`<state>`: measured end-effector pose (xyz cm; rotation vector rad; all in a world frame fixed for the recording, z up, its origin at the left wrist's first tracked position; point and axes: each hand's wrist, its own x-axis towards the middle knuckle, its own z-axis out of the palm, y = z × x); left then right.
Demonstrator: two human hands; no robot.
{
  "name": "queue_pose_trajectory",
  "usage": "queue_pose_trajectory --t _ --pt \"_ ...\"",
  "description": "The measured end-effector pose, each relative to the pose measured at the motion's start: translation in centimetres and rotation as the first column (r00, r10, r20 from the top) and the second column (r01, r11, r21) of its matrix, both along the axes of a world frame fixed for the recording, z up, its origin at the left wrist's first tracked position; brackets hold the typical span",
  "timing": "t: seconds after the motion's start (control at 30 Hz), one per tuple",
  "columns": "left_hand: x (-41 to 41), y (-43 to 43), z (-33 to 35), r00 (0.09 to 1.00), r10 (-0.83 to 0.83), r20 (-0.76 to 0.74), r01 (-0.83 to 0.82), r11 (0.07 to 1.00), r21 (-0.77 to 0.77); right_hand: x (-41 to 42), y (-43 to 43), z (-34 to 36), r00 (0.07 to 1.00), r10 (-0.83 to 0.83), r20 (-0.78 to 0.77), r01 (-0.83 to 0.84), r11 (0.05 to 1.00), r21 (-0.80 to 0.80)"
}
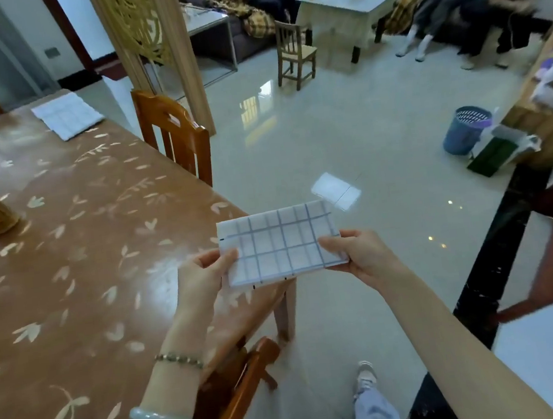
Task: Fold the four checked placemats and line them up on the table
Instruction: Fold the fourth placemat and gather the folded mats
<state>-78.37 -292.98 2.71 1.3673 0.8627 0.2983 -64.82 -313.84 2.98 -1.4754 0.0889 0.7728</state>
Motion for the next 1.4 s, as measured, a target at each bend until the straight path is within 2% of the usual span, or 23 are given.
queue_pose_trajectory --t 0.17,0.4,0.63,1.03,1.4 --pt "8.3 -5.6 0.4 0.999 0.029 0.017 -0.028 0.999 -0.025 8.3 -4.2 -0.7 0.999 0.01 -0.048 -0.009 1.0 0.013" --pt "17.8 -10.9 0.3 0.99 0.137 0.017 -0.134 0.981 -0.138 18.8 -8.4 -0.8 0.994 0.083 -0.075 -0.081 0.996 0.021" --pt "24.2 -10.1 -1.1 0.983 0.174 -0.062 -0.178 0.982 -0.058 26.7 -7.7 -1.6 0.986 0.149 -0.075 -0.148 0.989 0.025" --pt "38.8 -1.3 -3.5 0.94 0.337 -0.061 -0.34 0.938 -0.064 43.1 4.0 -1.1 0.961 0.27 -0.065 -0.271 0.963 0.002" --pt "46.8 10.9 0.1 0.865 0.501 -0.036 -0.502 0.862 -0.064 53.4 19.7 0.8 0.895 0.439 -0.075 -0.437 0.899 0.037"
